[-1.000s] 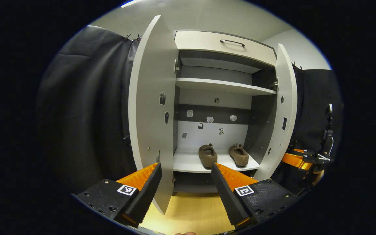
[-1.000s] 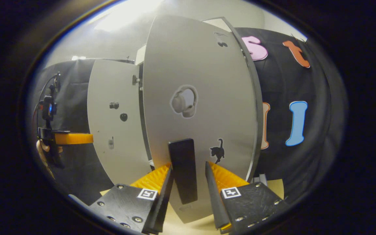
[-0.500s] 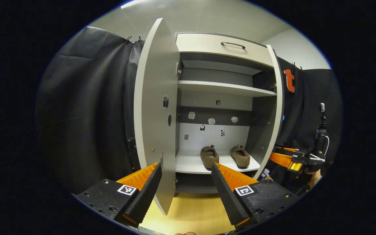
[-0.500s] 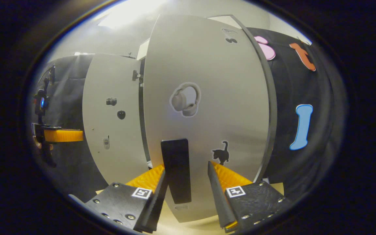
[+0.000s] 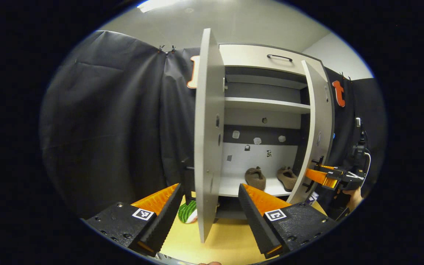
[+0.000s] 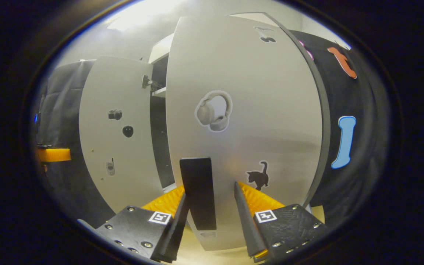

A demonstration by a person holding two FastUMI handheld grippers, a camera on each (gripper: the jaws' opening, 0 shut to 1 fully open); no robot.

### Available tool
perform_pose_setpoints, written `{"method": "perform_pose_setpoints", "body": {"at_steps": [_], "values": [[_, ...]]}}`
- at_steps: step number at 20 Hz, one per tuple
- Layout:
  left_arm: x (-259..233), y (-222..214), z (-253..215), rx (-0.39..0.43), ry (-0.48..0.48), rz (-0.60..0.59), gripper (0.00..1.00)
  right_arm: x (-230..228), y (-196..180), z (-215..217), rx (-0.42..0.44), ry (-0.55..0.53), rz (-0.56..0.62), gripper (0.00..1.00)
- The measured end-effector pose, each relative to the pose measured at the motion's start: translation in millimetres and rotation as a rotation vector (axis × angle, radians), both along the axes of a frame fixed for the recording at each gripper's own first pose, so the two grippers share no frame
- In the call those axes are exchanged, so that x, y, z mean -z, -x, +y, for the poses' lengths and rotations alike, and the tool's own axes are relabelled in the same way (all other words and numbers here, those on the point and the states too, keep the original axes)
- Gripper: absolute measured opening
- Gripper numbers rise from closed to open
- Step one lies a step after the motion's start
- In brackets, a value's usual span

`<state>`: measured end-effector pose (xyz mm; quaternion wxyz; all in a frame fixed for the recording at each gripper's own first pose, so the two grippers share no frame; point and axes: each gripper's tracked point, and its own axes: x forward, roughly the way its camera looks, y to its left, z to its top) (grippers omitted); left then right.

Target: Grab one shoe with the right hand and put it into the shoe cabinet, grab the other shoe with the left hand and put it into the shoe cabinet; then close the right door with the right hand and the left door with the left hand.

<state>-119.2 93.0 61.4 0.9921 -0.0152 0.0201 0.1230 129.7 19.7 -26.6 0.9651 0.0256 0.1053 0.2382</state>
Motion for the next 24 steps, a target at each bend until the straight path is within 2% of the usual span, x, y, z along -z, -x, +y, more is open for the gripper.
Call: {"method": "perform_pose_setpoints", "body": {"at_steps": [1,2,4,5,8,9,10,13,14,17,24], "values": [[0.9,0.8,7.4,-0.017,0.000,0.000,0.89,1.3,-3.1,2.6,0.006,-0.002,0.002,0.66],[1.5,3.4,15.1,-0.033,0.002,-0.002,0.94,1.1,-6.2,4.2,0.012,-0.003,0.003,0.66],[3.3,5.0,31.5,-0.062,0.013,-0.005,0.94,2.0,-12.2,6.8,0.032,0.002,0.000,0.66],[3.9,5.1,38.1,-0.072,0.020,-0.008,0.89,3.1,-14.0,9.3,0.044,0.010,-0.006,0.68],[6.2,2.2,57.5,-0.085,0.035,-0.014,0.89,3.5,-17.9,8.2,0.080,0.017,-0.004,0.67],[8.9,-1.3,63.3,-0.083,0.038,-0.013,0.94,3.8,-18.2,7.3,0.094,0.021,-0.007,0.69],[10.3,-4.6,67.8,-0.079,0.040,-0.013,0.89,3.7,-19.2,6.3,0.107,0.025,-0.011,0.68],[16.5,-10.1,71.5,-0.039,0.051,-0.007,0.89,6.3,-23.0,3.7,0.146,0.030,-0.014,0.68],[19.3,-13.6,74.0,-0.022,0.053,-0.006,0.94,6.9,-23.8,2.8,0.160,0.032,-0.015,0.68],[21.7,-30.3,81.3,0.035,0.042,-0.002,0.94,7.6,-26.4,-0.3,0.196,0.044,-0.023,0.69],[32.9,-58.4,76.6,0.196,-0.044,0.031,0.94,7.5,-30.8,-6.7,0.269,0.059,-0.029,0.69]]}}
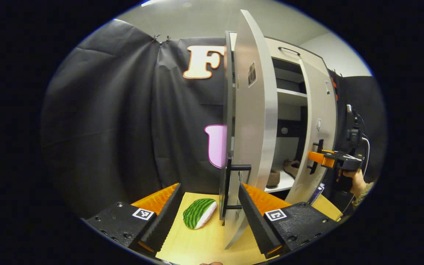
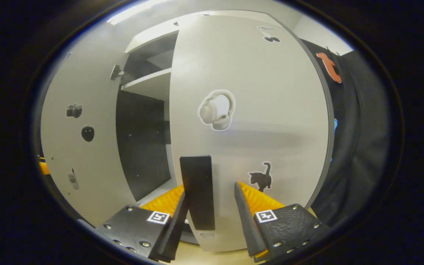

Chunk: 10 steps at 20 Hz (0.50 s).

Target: Grab one shoe with the right hand and put it into the shoe cabinet, grab the other shoe with the left hand and put it into the shoe cabinet; then close the right door with the right hand and the left door with the left hand.

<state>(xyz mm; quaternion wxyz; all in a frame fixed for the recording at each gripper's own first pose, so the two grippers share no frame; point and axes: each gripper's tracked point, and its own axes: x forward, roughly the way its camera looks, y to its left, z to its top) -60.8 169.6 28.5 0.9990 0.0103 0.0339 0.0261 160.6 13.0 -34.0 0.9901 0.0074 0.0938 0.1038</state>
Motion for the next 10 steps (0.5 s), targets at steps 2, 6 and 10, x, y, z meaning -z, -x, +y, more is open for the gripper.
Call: {"method": "perform_pose_setpoints", "body": {"at_steps": [2,6,10], "values": [[-1.7,-2.0,-0.3,0.034,-0.024,-0.010,0.93,1.9,-0.6,-0.8,0.012,0.002,0.001,0.69],[-0.2,-7.3,-7.8,0.126,0.016,-0.020,0.92,-0.6,-0.5,-0.1,0.031,-0.024,-0.006,0.70],[0.1,-13.4,-15.6,0.169,0.040,-0.023,0.92,-4.7,-2.8,-0.1,0.035,-0.041,-0.027,0.70]]}}
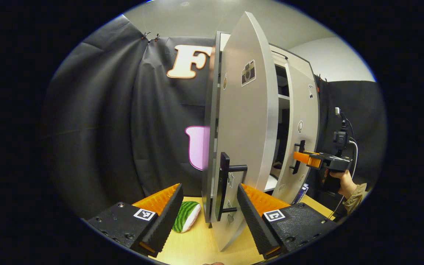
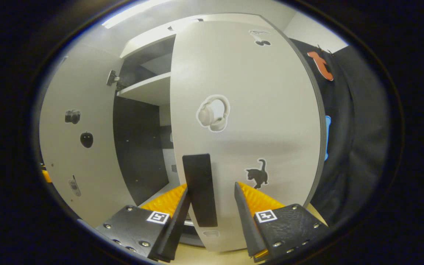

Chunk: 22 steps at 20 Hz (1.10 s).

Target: Grab one shoe with the right hand and put it into the shoe cabinet, grab the other shoe with the left hand and put it into the shoe cabinet; then close the right door with the right hand and the left door with the left hand.

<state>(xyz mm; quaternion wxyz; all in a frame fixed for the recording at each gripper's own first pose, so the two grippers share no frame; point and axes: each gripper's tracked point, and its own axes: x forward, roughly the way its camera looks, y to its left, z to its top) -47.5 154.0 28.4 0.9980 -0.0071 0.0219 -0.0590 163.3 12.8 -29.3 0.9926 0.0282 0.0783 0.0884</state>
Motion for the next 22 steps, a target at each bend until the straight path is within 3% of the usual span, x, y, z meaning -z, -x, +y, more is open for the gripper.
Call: {"method": "perform_pose_setpoints", "body": {"at_steps": [2,3,4,8,9,10,14,22], "values": [[0.2,-1.6,-8.1,0.030,0.000,-0.004,0.91,-0.9,1.1,-0.8,0.000,0.008,-0.008,0.70],[1.2,-2.2,-15.0,0.048,0.005,-0.005,0.86,-1.5,1.0,-0.6,0.001,0.008,-0.014,0.70],[0.9,-2.7,-21.6,0.068,0.007,-0.008,0.90,-1.9,0.9,-1.1,0.002,0.007,-0.018,0.70],[0.3,-10.7,-46.4,0.130,-0.014,-0.024,0.90,-5.7,3.7,-8.7,0.030,0.018,-0.030,0.70],[1.7,-14.8,-47.5,0.128,-0.018,-0.020,0.85,-6.0,3.6,-11.0,0.039,0.017,-0.029,0.70],[3.8,-19.3,-47.4,0.120,-0.018,-0.015,0.90,-5.5,3.5,-14.4,0.048,0.015,-0.027,0.70],[7.5,-29.5,-53.8,0.124,0.009,-0.007,0.90,-3.9,9.4,-24.2,0.086,0.016,-0.011,0.70],[12.6,-34.3,-93.6,0.187,0.013,0.012,0.85,-3.2,16.1,-38.8,0.138,0.009,0.001,0.70]]}}
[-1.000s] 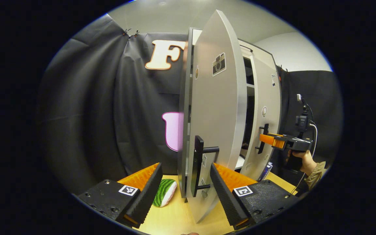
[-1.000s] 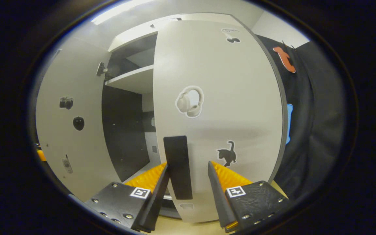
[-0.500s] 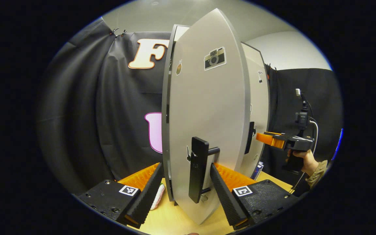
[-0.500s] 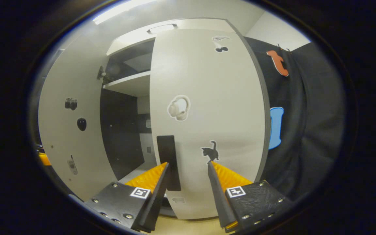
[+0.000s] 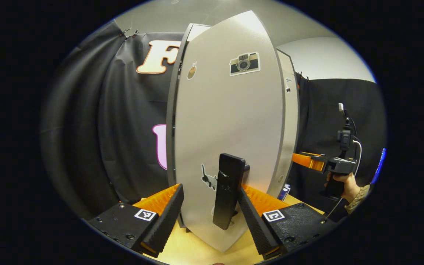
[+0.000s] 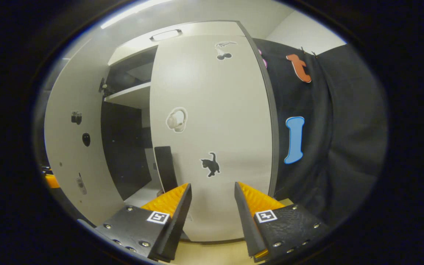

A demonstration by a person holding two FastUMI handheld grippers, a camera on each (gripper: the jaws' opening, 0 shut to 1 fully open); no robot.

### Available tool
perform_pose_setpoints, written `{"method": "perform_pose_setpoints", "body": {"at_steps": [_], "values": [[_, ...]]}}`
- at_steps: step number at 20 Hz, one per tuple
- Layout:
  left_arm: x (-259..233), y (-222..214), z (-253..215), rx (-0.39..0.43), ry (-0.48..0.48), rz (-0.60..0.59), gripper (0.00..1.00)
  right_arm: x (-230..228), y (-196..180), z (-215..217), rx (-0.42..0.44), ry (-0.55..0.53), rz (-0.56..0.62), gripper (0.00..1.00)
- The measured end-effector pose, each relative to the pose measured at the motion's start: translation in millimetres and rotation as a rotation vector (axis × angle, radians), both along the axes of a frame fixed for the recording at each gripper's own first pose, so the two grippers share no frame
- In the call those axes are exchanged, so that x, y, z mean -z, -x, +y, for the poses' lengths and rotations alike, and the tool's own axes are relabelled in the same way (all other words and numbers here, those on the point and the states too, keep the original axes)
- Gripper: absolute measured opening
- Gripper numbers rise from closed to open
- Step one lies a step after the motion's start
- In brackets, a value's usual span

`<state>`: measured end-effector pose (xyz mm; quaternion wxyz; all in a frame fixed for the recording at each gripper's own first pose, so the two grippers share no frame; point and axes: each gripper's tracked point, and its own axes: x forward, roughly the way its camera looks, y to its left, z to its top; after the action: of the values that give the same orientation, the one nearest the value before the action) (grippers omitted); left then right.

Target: Grab one shoe with the right hand and put it into the shoe cabinet, grab the other shoe with the left hand and put it into the shoe cabinet; then close the right door with the right hand and the left door with the left hand.

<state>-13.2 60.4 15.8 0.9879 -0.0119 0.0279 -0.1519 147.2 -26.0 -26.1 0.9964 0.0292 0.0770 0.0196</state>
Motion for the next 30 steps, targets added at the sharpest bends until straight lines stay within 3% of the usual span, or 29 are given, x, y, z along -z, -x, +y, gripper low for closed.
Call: {"method": "perform_pose_setpoints", "body": {"at_steps": [5,9,12,18,30], "values": [[9.1,-15.4,-21.7,0.035,0.024,0.024,0.85,1.0,3.5,-8.9,0.018,0.006,0.006,0.70],[8.0,-33.5,-38.0,0.063,0.048,0.030,0.94,2.0,5.6,-21.6,0.055,0.012,0.011,0.70],[5.5,-46.9,-52.7,0.068,0.029,0.016,0.93,2.1,7.0,-32.1,0.091,0.006,0.014,0.70],[3.7,-67.4,-78.7,0.040,-0.013,0.009,1.00,1.6,11.2,-53.2,0.162,-0.008,0.011,0.70],[-1.7,-101.5,-103.2,-0.028,-0.009,0.021,1.00,3.9,17.6,-76.7,0.232,-0.047,0.020,0.70]]}}
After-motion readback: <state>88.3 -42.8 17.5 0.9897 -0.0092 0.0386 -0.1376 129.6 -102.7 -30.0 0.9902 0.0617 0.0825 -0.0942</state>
